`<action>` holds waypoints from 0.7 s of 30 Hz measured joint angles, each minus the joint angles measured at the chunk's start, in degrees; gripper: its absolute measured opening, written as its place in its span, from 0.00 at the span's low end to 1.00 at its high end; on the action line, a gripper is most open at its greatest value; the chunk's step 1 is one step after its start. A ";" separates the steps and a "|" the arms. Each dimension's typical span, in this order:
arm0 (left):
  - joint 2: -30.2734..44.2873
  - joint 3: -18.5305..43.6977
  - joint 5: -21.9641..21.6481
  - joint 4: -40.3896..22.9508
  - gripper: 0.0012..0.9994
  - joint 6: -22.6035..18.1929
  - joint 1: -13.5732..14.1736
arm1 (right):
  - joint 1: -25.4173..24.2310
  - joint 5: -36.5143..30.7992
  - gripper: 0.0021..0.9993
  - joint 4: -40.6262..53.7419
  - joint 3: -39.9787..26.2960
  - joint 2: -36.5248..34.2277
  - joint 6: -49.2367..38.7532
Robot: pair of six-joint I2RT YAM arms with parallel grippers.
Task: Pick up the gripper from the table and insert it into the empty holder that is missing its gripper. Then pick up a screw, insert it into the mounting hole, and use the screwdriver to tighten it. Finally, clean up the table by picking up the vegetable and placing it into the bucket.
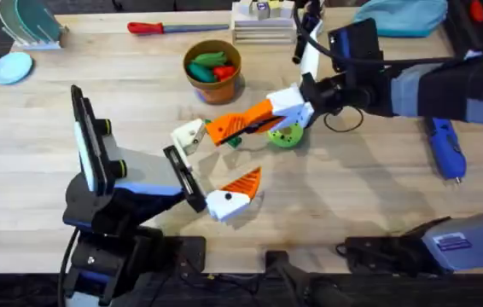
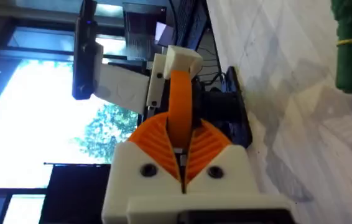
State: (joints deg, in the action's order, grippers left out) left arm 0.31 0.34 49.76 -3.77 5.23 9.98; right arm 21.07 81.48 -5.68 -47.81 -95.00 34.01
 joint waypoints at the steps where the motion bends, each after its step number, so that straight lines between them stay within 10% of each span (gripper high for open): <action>1: -0.02 0.00 0.00 0.00 0.99 0.00 0.00 | 0.38 0.10 0.01 -1.31 0.00 0.00 1.07; 21: 0.01 0.00 0.00 -0.31 0.99 0.26 0.00 | 3.03 -3.61 0.01 -3.07 0.00 0.00 6.31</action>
State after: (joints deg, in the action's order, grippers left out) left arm 0.32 0.34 49.76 -4.08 5.50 9.98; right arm 24.10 77.86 -8.76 -47.81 -95.00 40.32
